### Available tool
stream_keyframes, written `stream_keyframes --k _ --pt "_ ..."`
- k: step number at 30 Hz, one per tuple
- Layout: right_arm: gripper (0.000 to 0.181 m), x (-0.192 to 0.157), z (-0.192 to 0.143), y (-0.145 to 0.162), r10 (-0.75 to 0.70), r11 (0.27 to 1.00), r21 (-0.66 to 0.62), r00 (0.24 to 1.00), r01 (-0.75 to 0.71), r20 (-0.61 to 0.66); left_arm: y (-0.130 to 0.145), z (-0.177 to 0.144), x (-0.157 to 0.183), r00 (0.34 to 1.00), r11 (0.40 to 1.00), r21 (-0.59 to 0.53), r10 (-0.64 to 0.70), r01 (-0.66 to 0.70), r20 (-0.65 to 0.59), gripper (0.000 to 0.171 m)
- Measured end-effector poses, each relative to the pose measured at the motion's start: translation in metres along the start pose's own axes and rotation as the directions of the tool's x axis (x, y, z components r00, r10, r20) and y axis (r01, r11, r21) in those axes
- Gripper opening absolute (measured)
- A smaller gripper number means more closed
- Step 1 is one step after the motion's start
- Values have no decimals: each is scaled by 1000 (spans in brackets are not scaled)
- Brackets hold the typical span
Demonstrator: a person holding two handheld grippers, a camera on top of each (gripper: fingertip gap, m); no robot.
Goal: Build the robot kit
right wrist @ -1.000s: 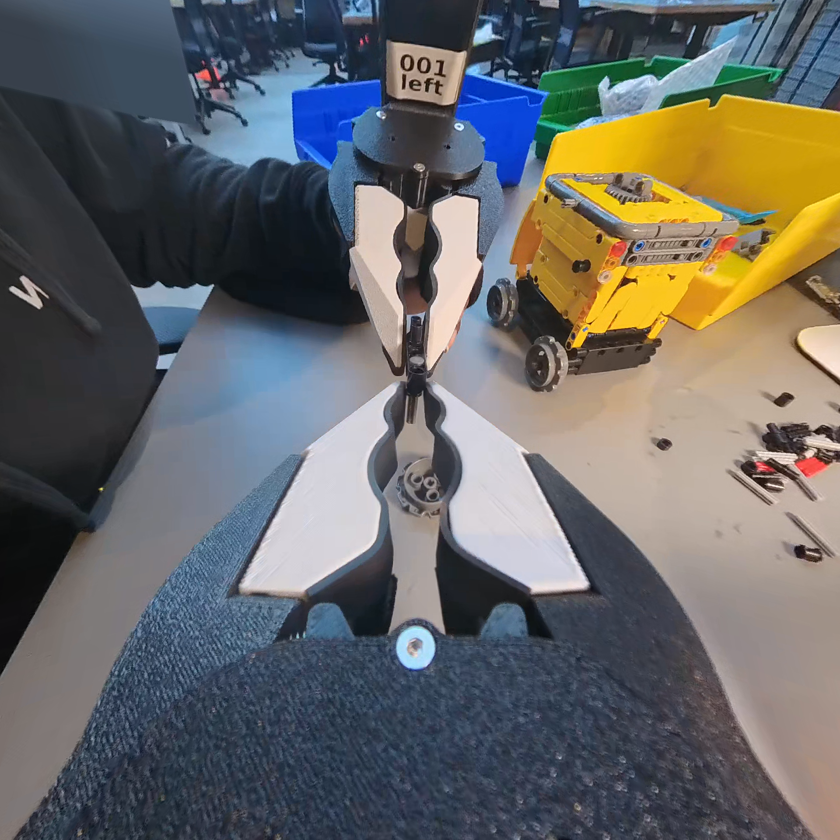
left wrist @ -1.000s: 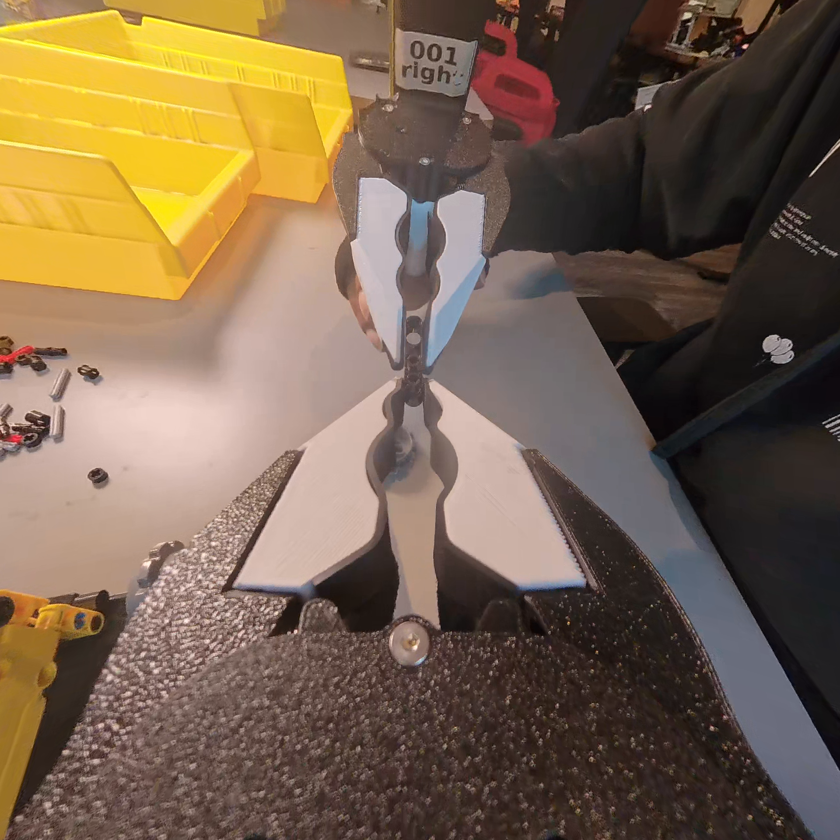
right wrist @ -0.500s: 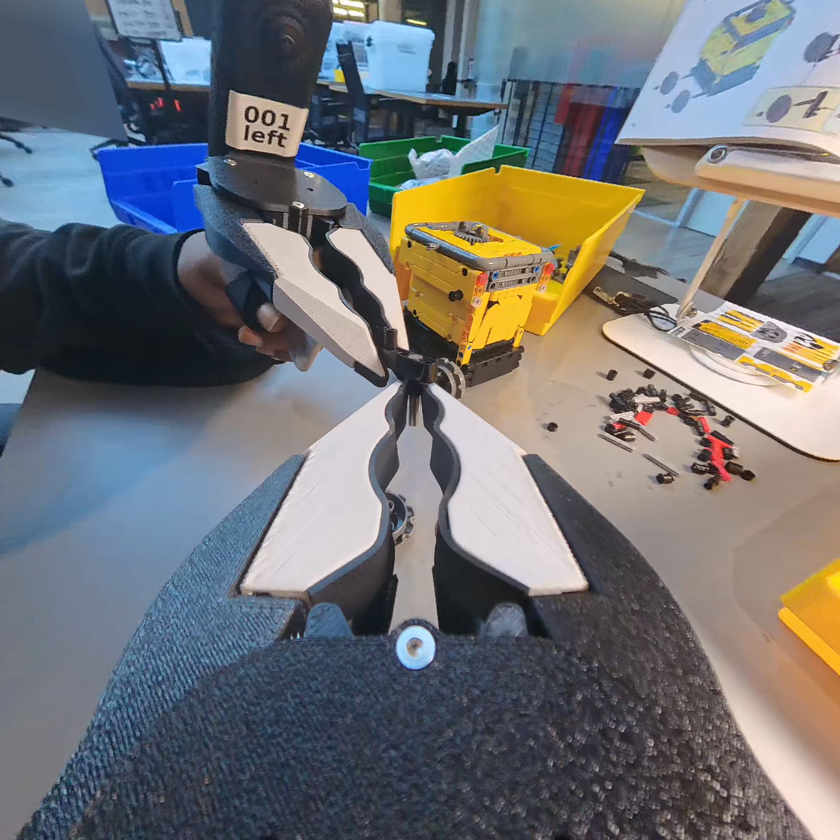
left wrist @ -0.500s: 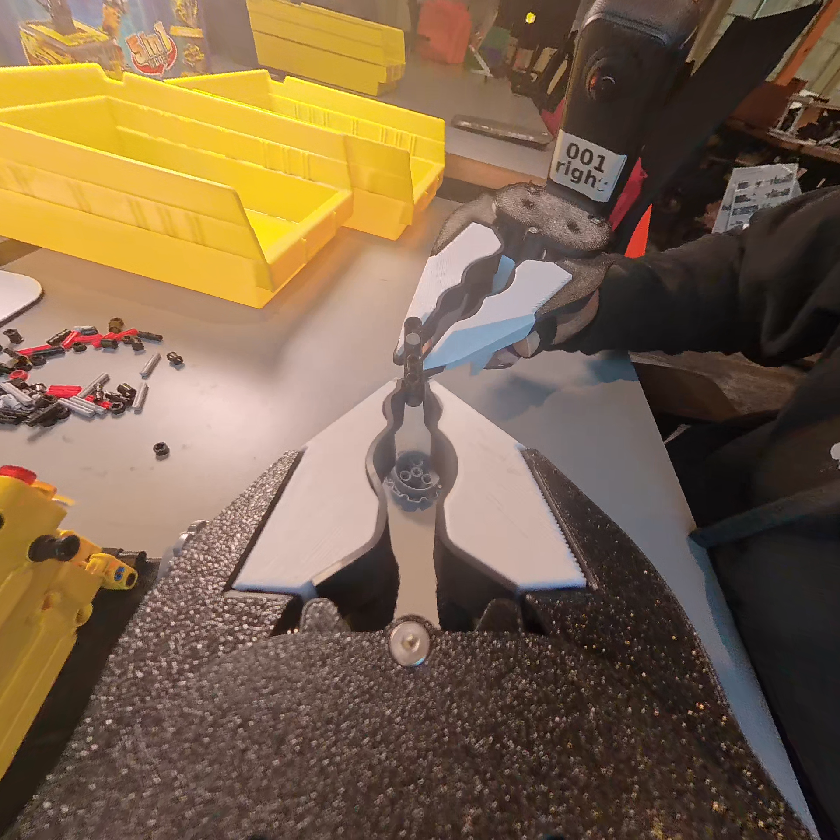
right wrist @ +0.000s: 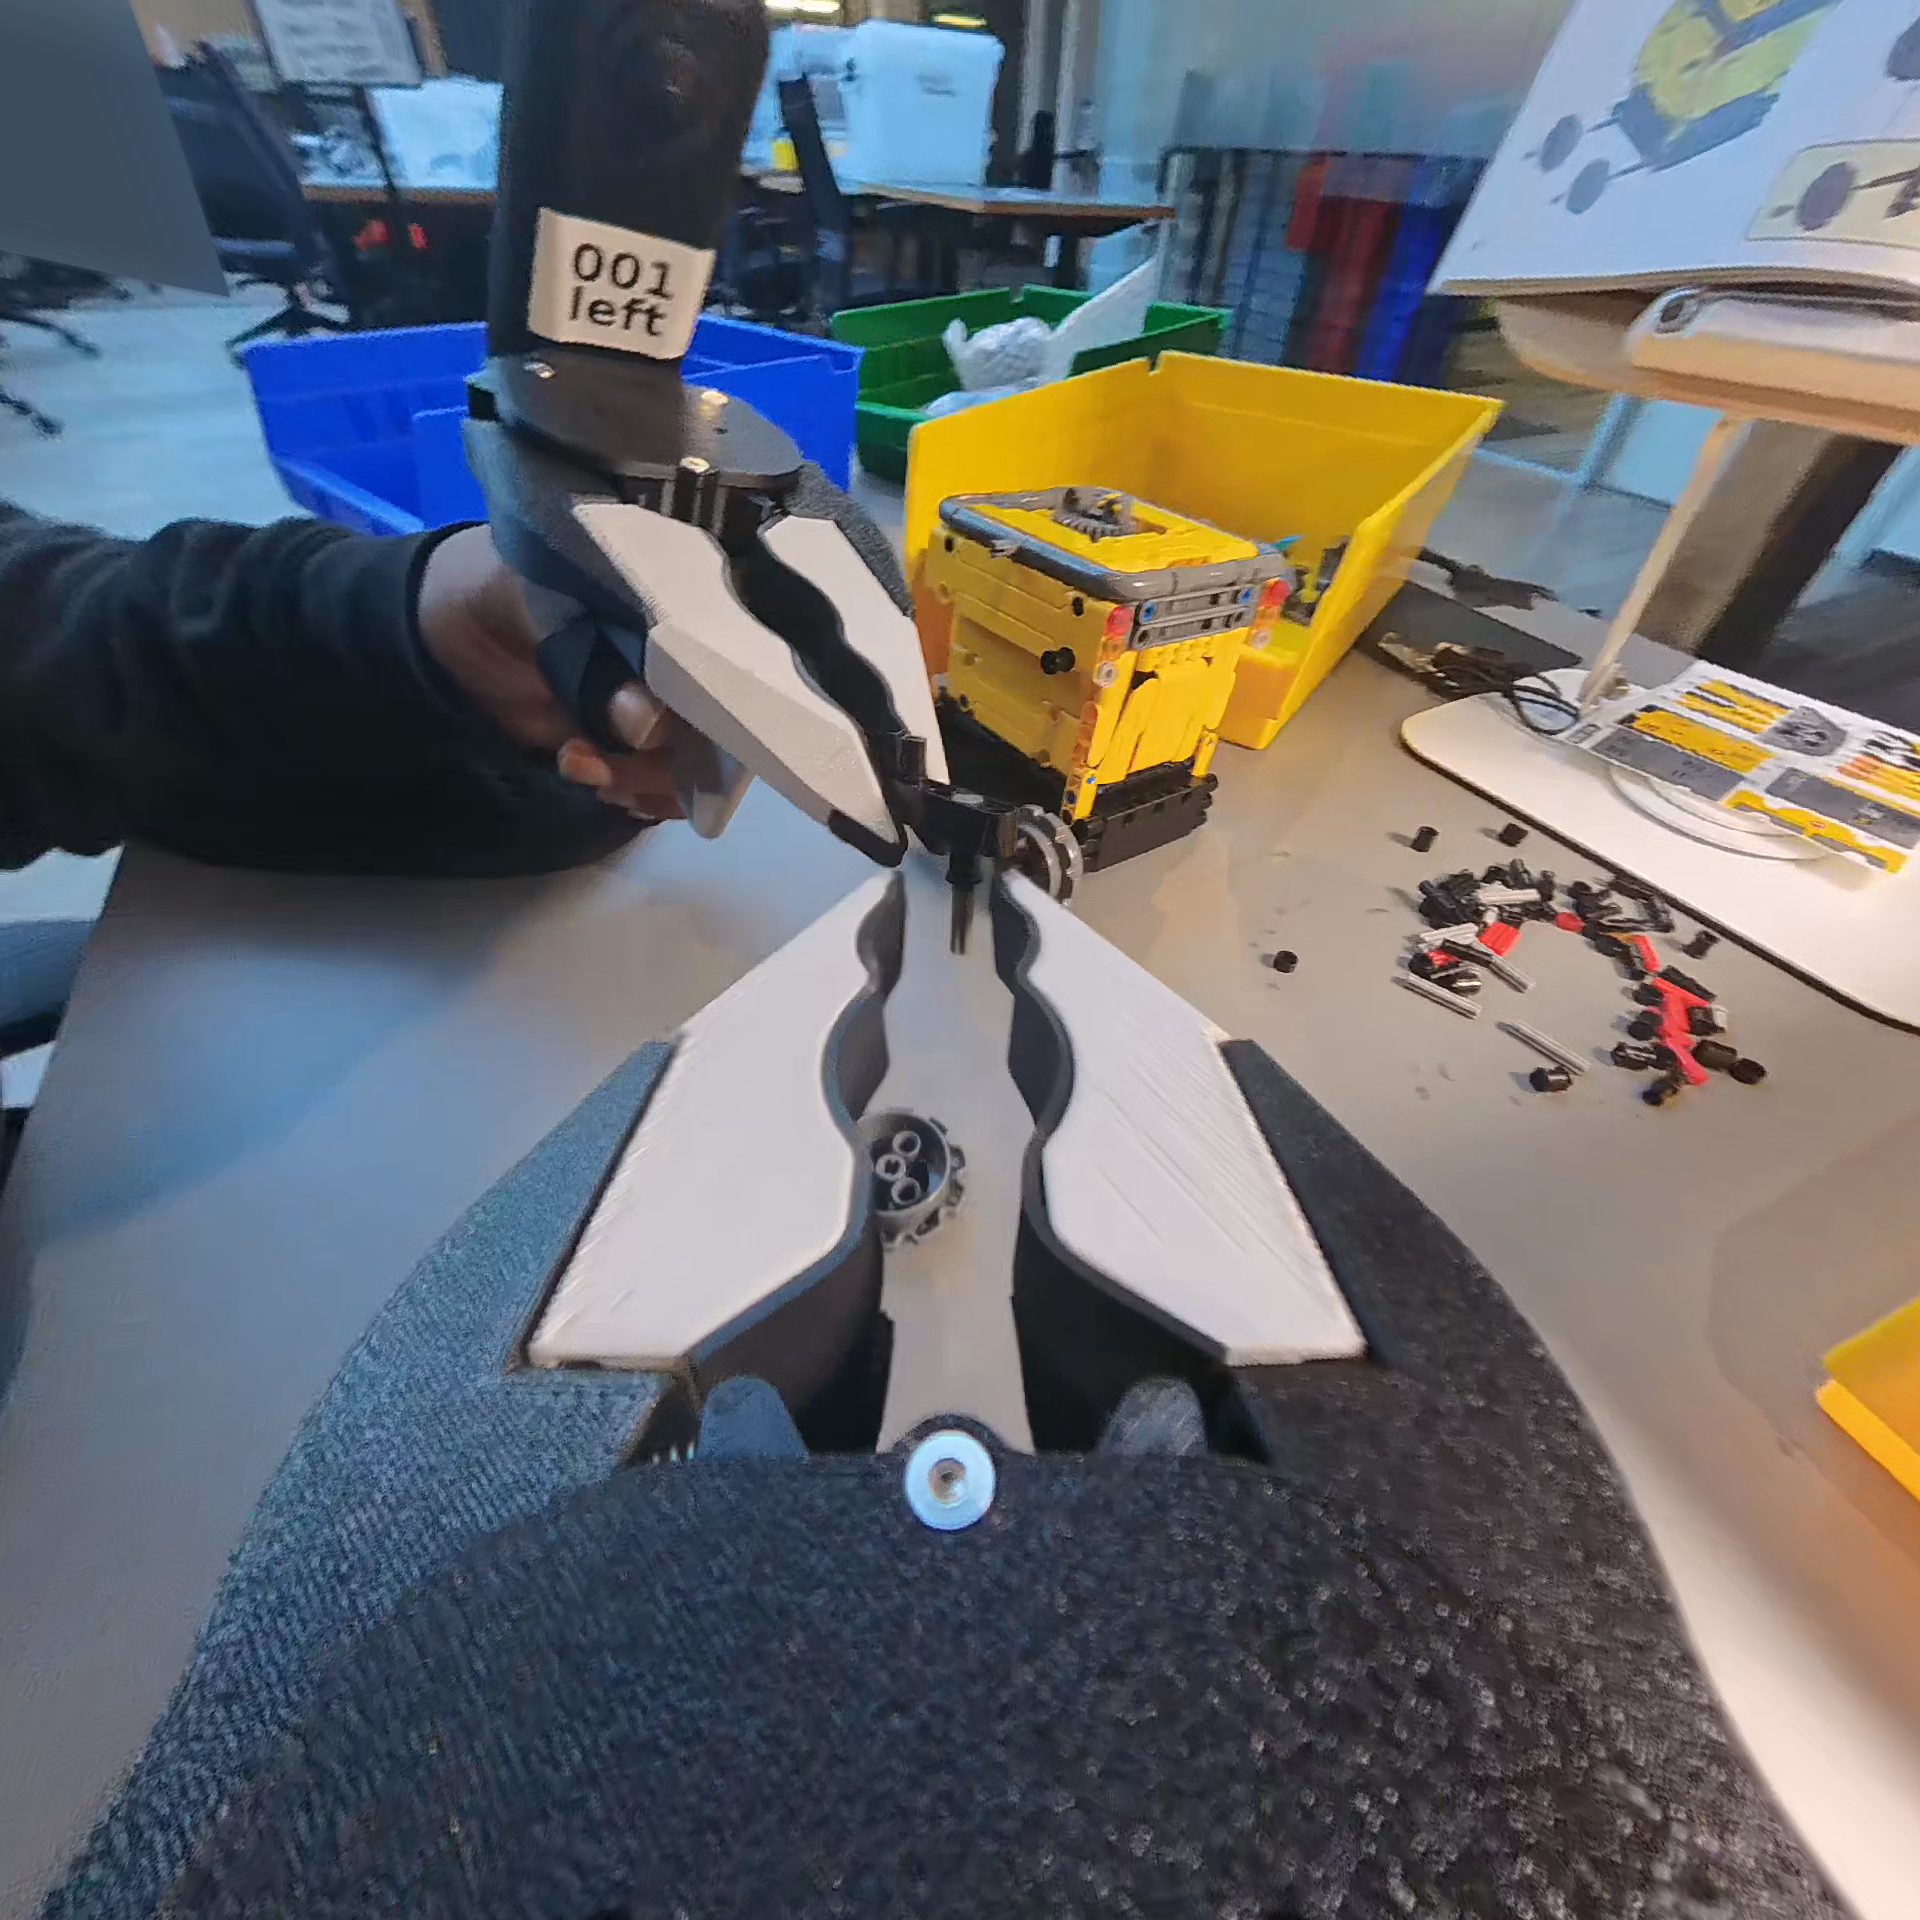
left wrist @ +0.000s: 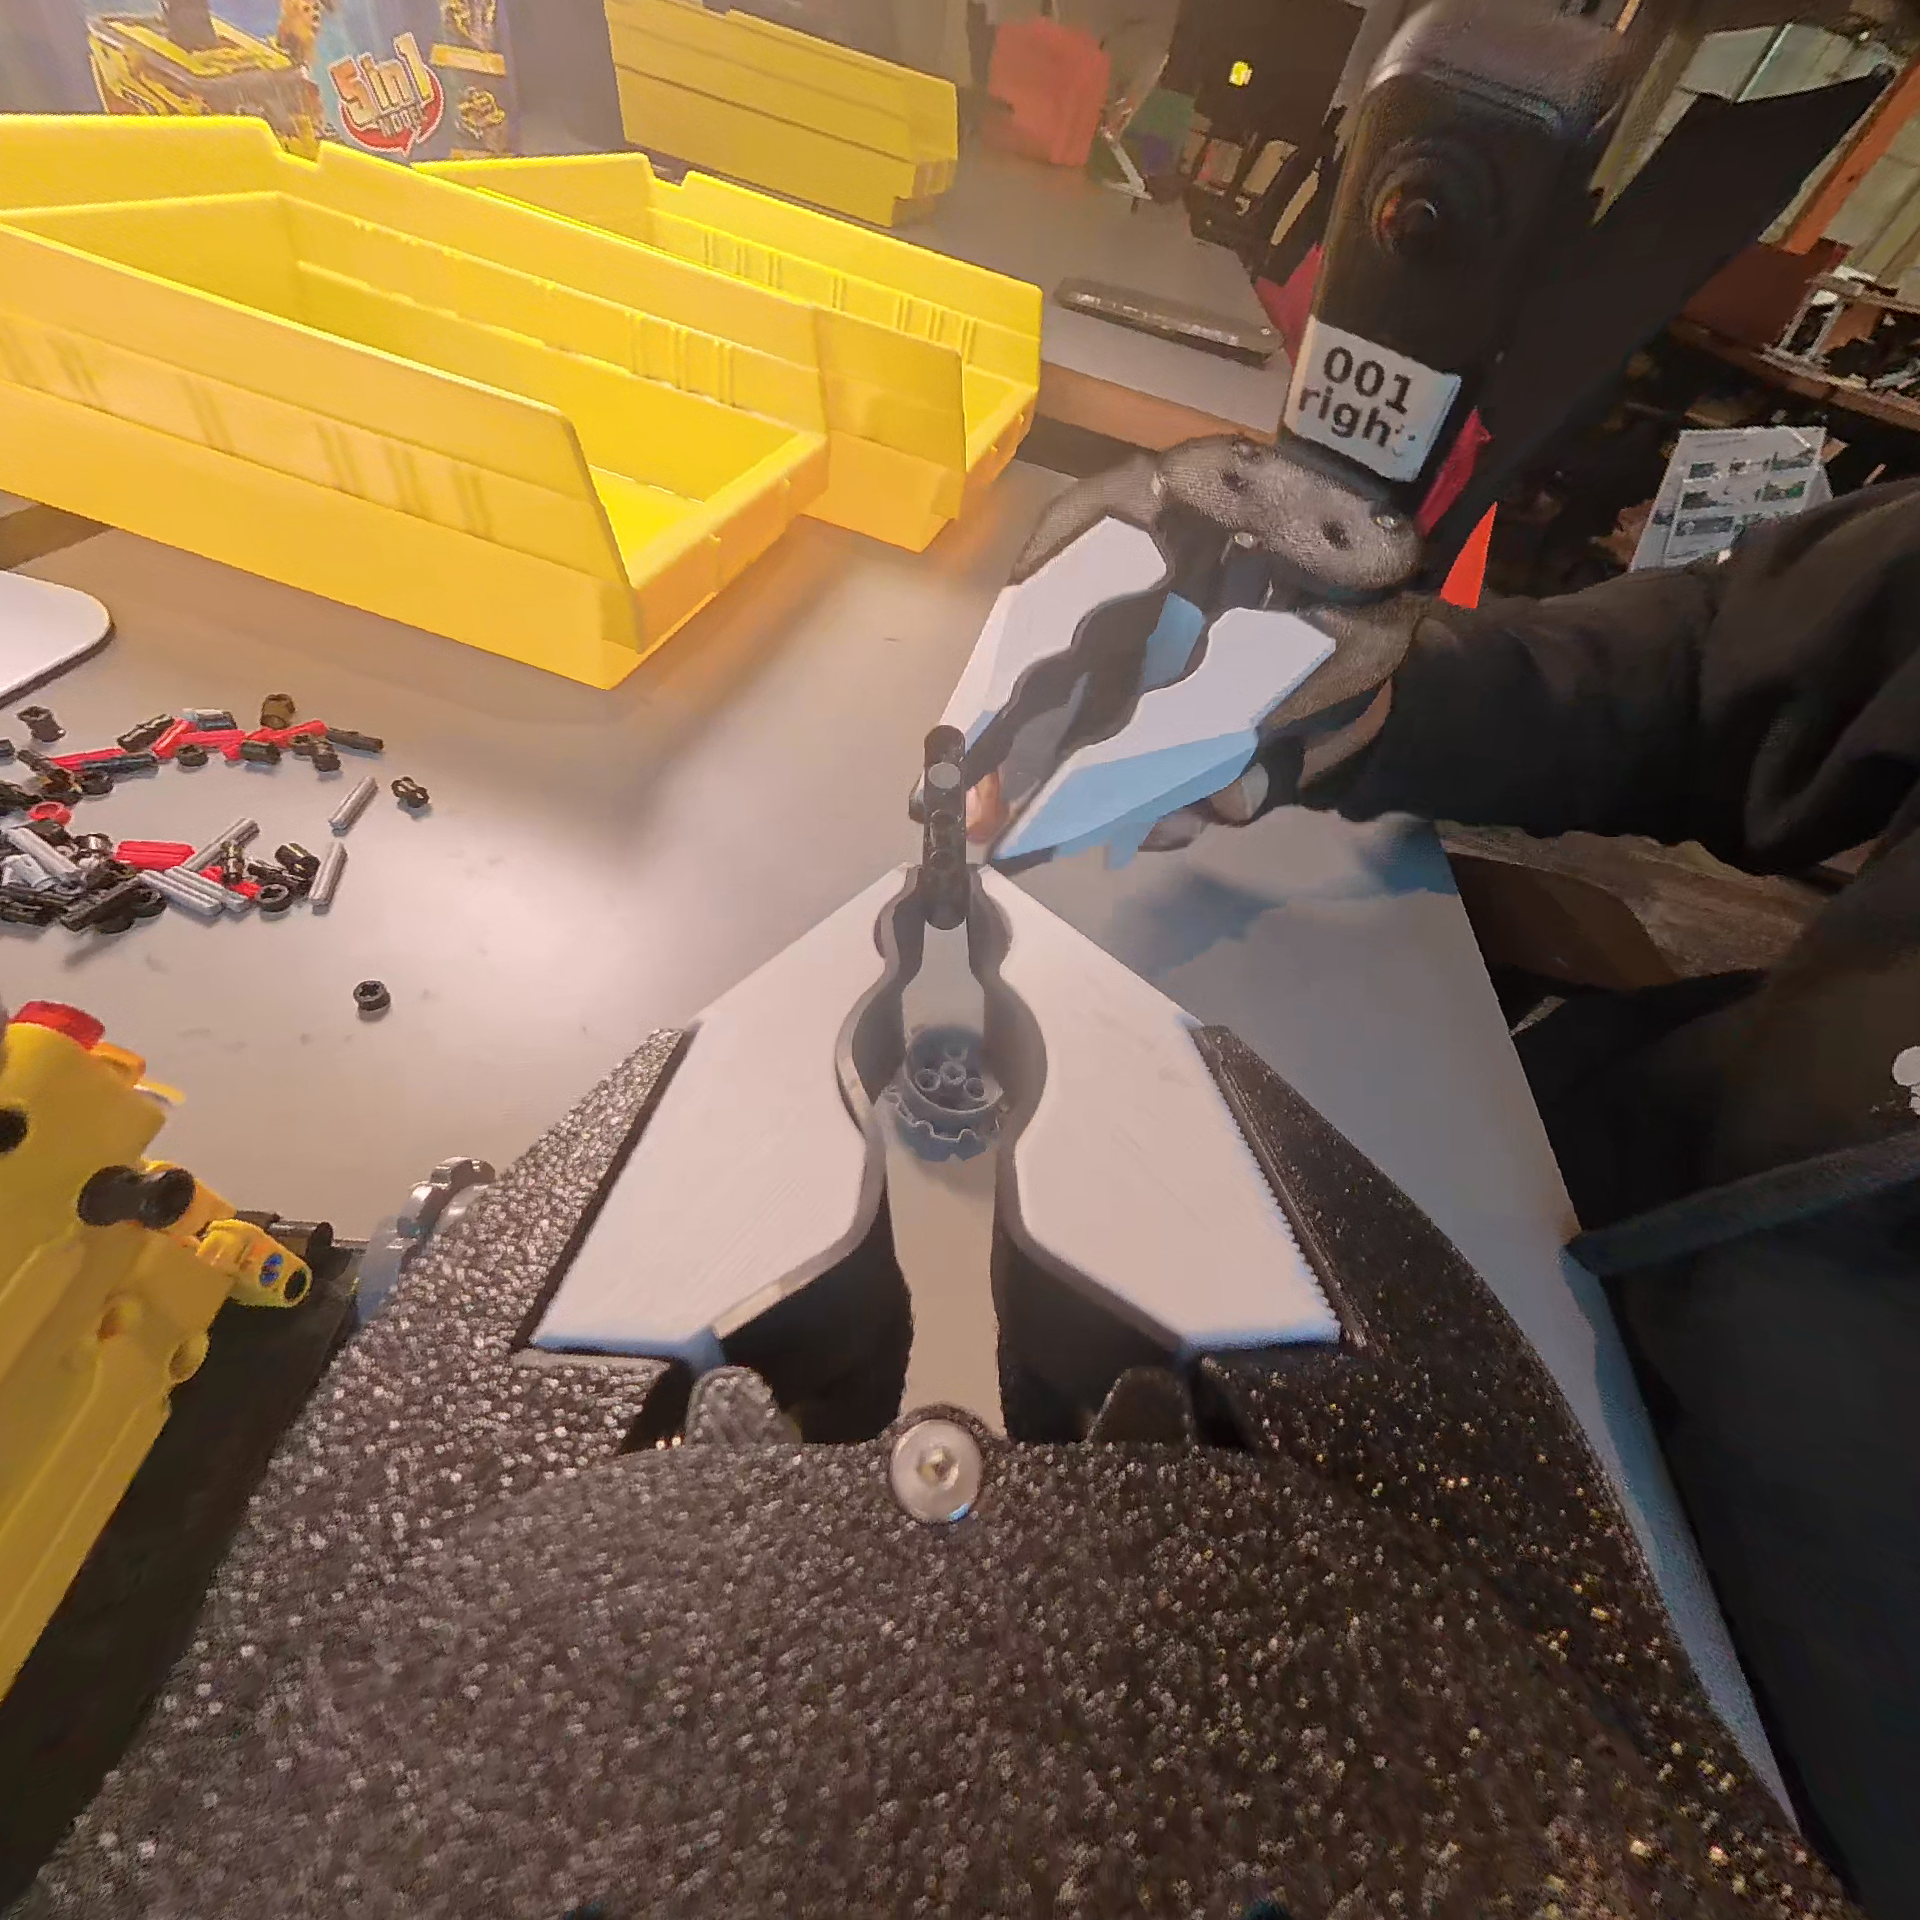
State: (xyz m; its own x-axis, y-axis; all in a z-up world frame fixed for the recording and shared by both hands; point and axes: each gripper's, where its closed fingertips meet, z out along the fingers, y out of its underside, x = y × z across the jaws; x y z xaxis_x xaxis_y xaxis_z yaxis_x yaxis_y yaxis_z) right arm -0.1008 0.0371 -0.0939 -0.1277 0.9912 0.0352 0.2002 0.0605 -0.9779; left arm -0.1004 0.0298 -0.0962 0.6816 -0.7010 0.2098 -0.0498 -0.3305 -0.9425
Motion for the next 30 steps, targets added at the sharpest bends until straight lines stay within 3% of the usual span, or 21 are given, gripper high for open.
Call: stream_keyframes --k 2,7,15,30 --pt "26 3 -6 0 -32 999 -39 999 34 42 4 -2 -2 1000 1000 -22 5 -5 -7 5" --pt "26 3 -13 6 -214 956 -176 968 236 133 25 0 -3 999 993 -119 17 -21 -34 5" --pt "15 -10 -5 36 -314 864 -301 899 404 305 51 13 2 994 964 -250 83 -97 -64 5" --pt "6 -16 -3 57 -381 800 -338 856 495 350 67 19 1 991 942 -311 105 -125 -81 5"
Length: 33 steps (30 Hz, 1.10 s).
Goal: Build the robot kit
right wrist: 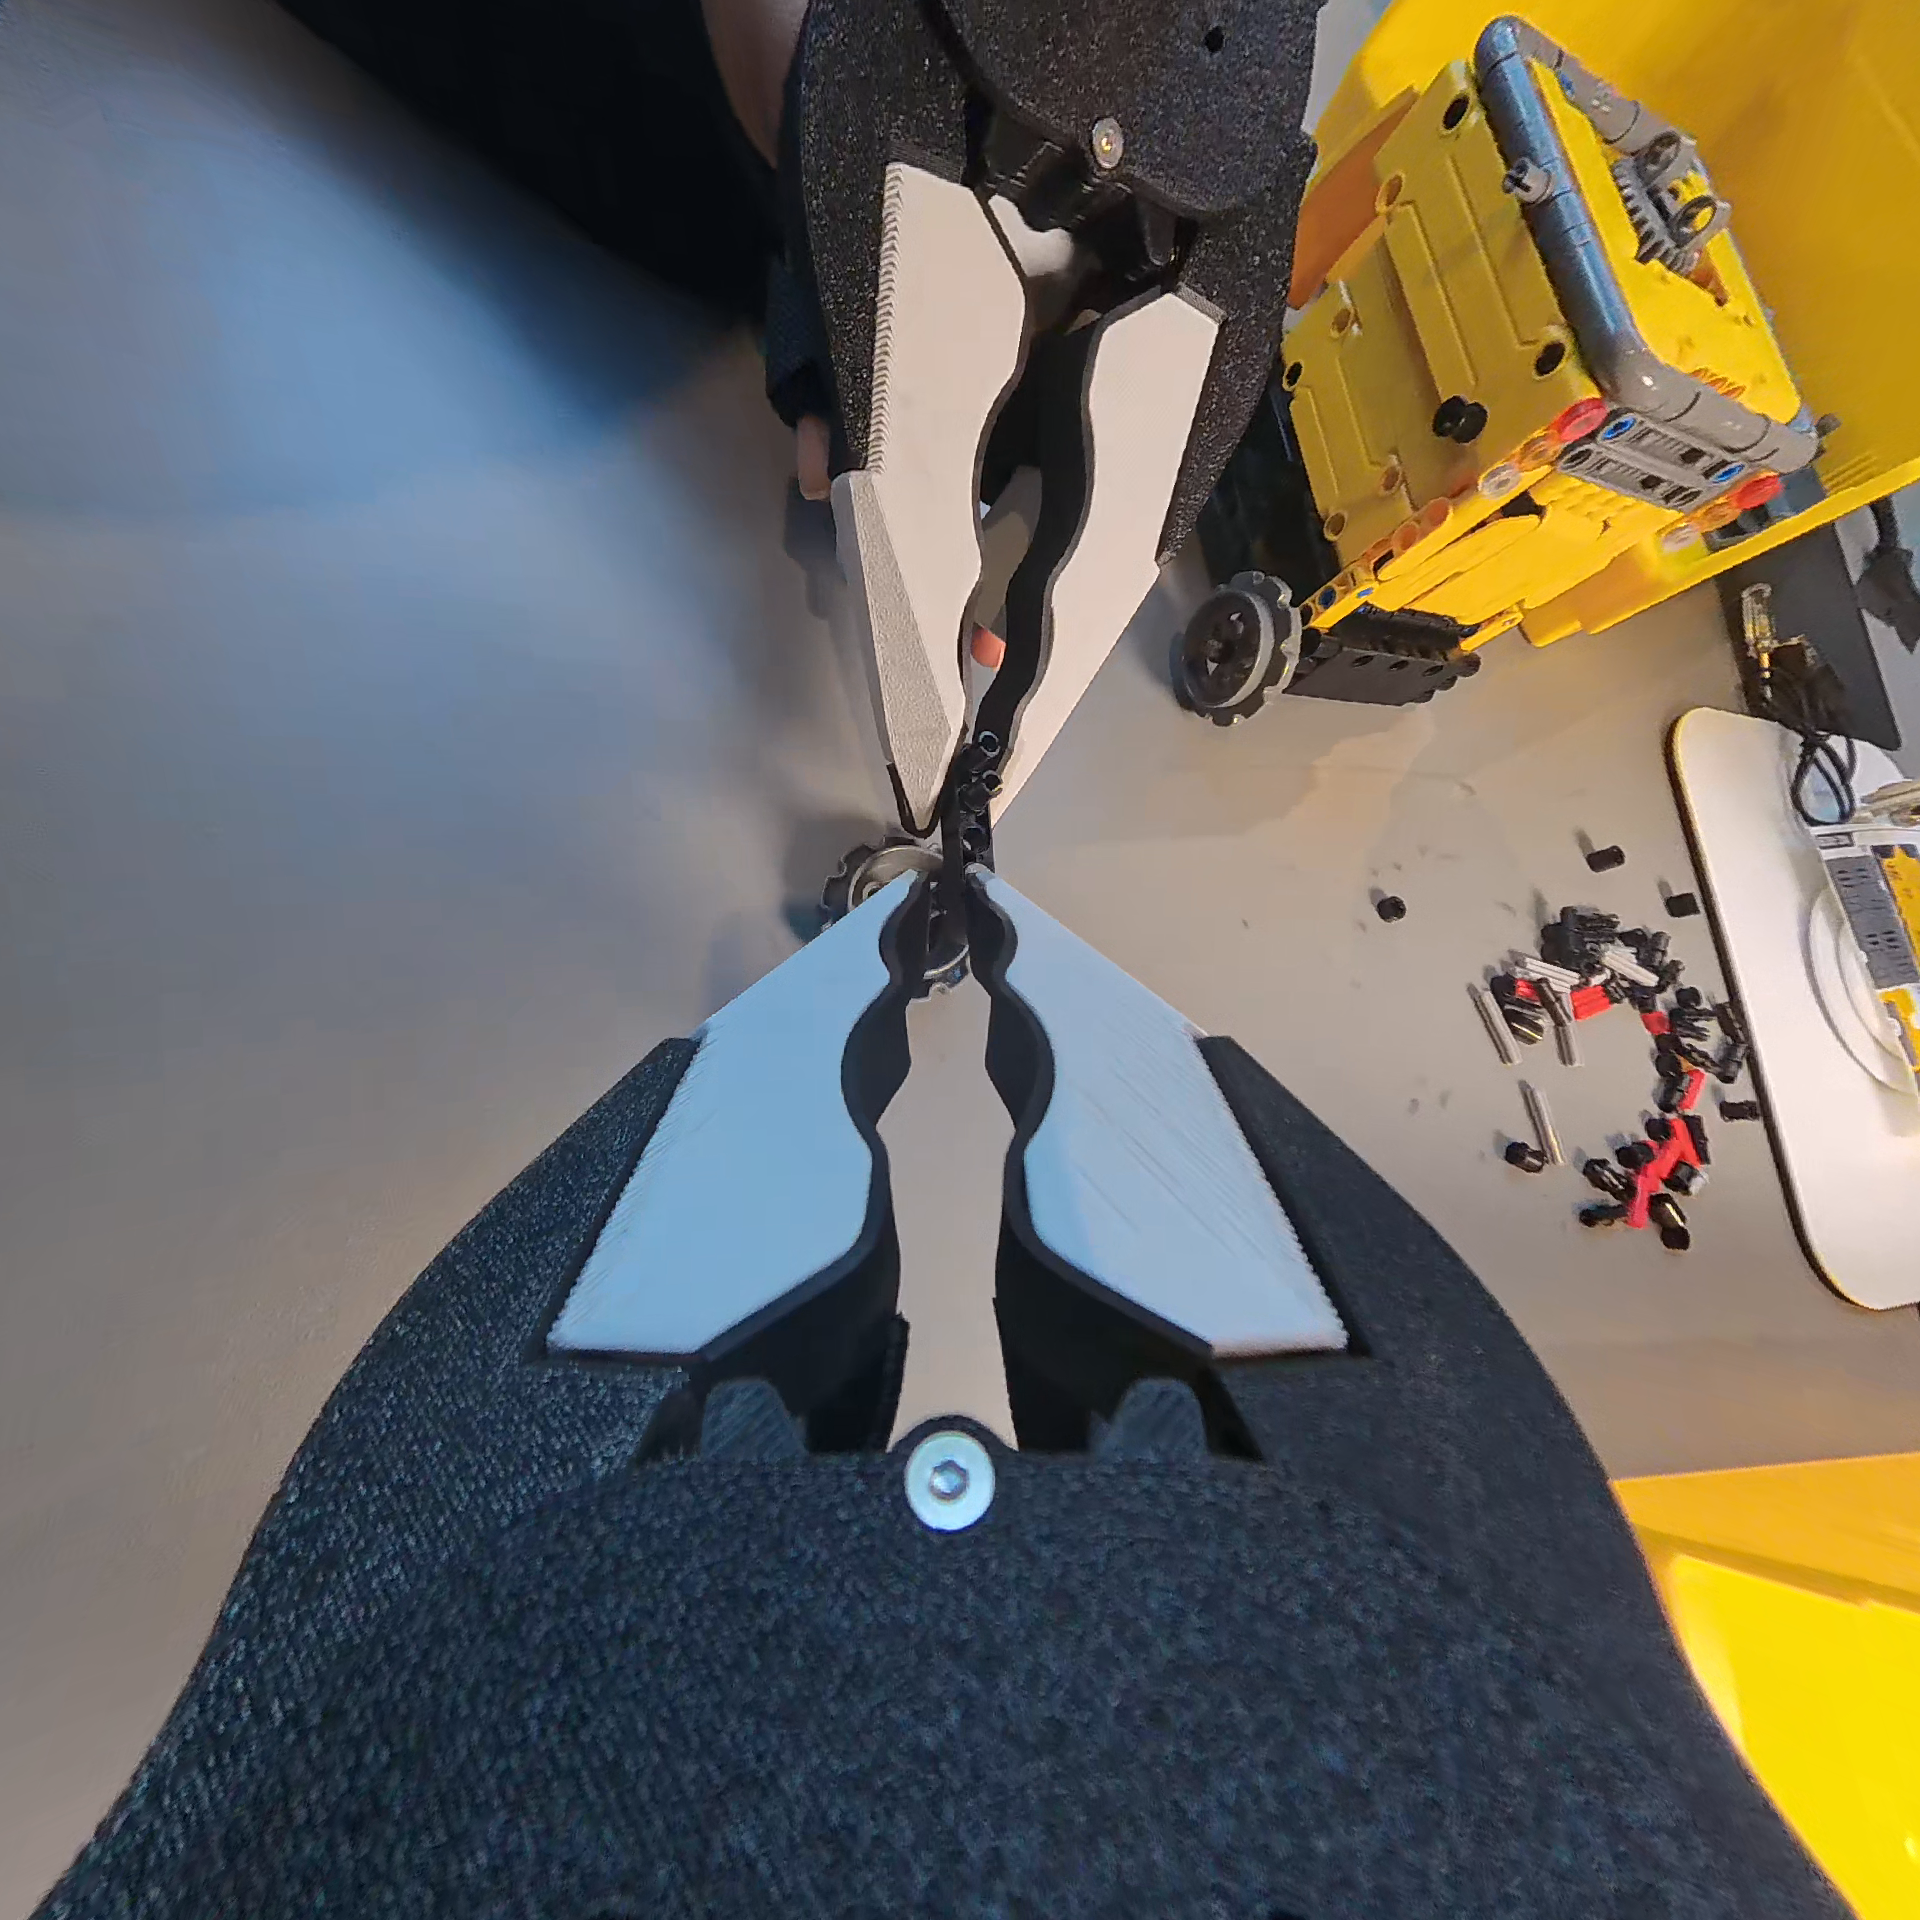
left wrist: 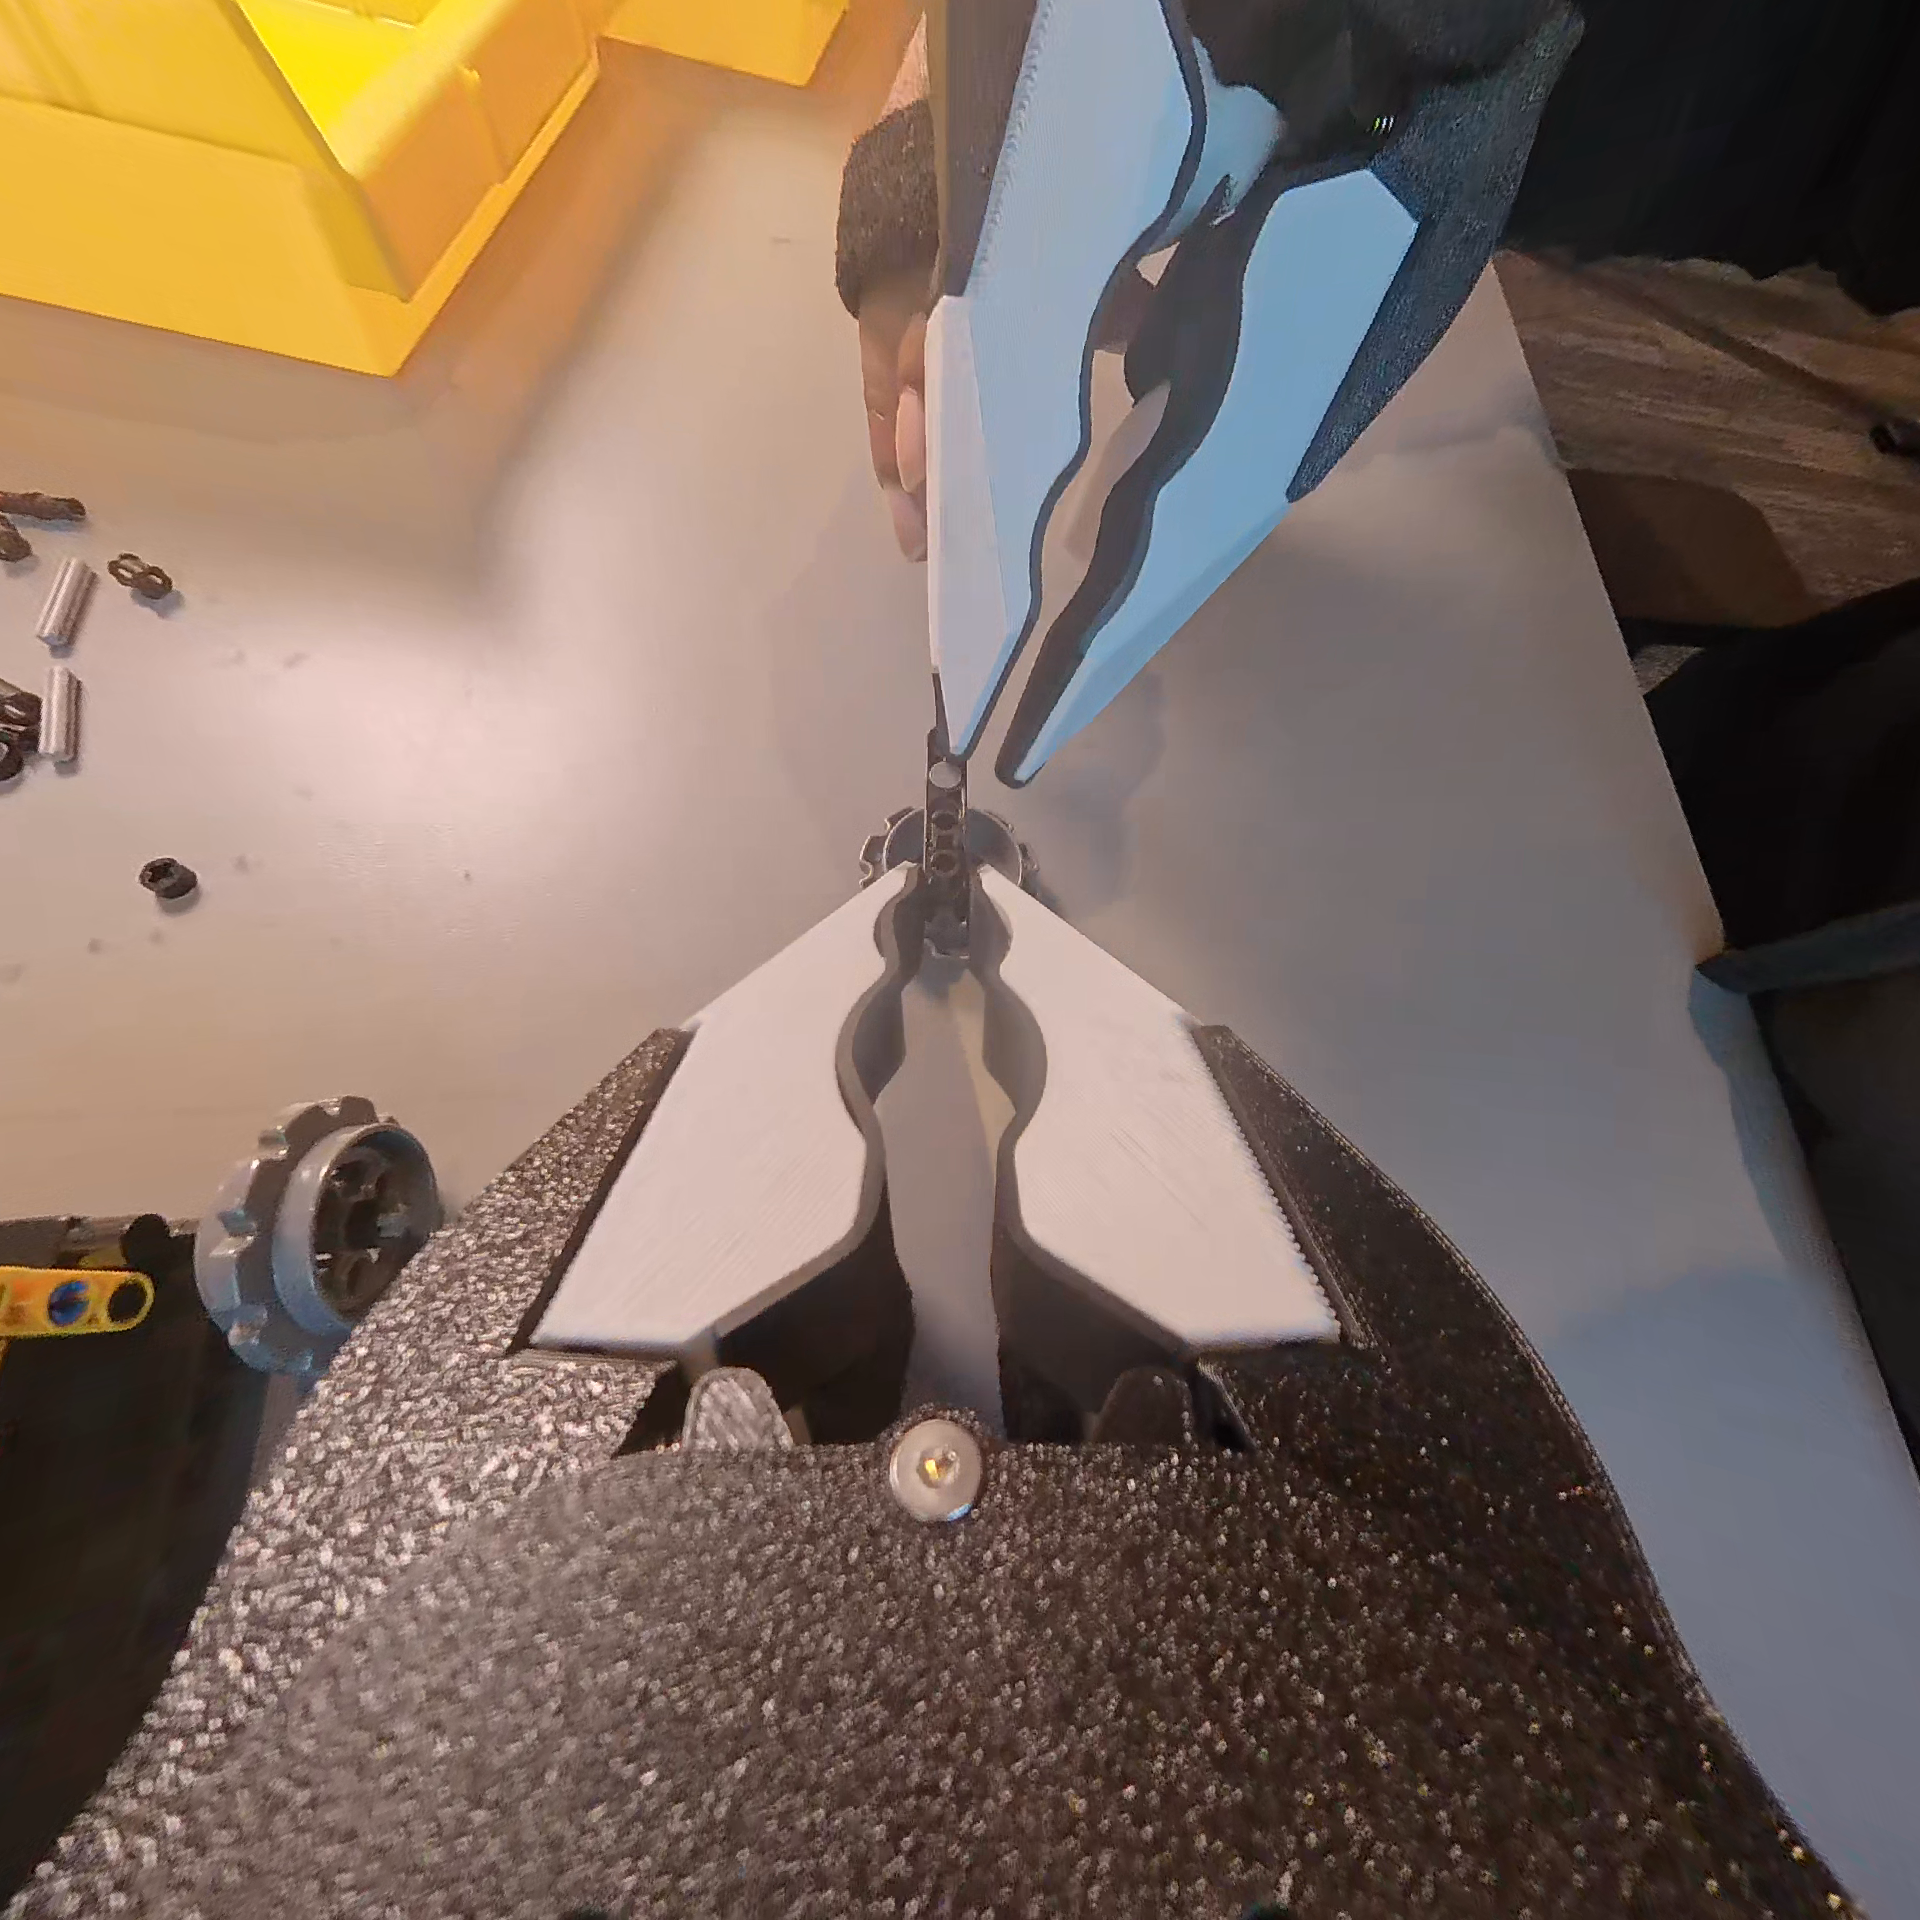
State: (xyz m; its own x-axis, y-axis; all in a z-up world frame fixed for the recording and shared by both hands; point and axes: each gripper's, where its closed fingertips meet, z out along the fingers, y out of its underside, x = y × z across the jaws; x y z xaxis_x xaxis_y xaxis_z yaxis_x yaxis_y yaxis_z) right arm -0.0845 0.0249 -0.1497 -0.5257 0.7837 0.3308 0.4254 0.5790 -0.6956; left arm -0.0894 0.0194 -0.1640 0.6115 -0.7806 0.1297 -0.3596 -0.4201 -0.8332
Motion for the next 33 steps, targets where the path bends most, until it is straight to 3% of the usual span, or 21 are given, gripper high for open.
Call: stream_keyframes --k 15,33 --pt "4 1 3 2 -63 997 -45 998 62 -26 5 2 1 999 998 -35 47 -47 22 5" --pt "3 1 4 2 -348 926 -192 931 324 -110 1 4 1 1000 999 -49 23 -23 12 5"
